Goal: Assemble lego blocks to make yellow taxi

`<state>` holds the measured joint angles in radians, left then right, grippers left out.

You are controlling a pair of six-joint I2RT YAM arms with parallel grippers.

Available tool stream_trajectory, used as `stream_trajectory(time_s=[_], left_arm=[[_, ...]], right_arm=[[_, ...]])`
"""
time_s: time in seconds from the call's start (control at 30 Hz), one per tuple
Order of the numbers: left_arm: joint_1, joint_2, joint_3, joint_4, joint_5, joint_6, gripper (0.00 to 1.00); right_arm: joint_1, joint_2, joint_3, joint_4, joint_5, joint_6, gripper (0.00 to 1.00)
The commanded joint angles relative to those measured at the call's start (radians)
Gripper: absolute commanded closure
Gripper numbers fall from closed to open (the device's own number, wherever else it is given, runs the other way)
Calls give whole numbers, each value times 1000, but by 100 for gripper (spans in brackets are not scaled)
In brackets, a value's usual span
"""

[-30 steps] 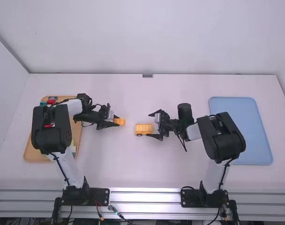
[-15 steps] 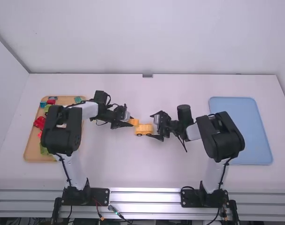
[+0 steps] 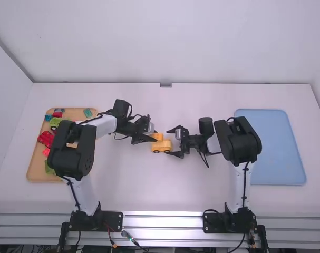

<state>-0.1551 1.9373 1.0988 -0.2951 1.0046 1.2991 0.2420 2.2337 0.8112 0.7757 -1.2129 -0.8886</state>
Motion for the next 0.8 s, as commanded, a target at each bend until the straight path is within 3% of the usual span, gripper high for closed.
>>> stream_trajectory(time_s=[0.0,0.33,0.47,0.77], left_arm=[[-22,-19,-24,9,-30,-77,98],[-28,-19,-116,230,-26,-267,98],[-28,-19,-122,255,-26,-309,98],[-28,-19,-124,231,8,-276,98]], right_arm=[[17,33,29,3,-18,25,1],[50,63,46,7,35,62,2],[74,63,47,8,62,77,4],[73,63,47,6,95,84,18]])
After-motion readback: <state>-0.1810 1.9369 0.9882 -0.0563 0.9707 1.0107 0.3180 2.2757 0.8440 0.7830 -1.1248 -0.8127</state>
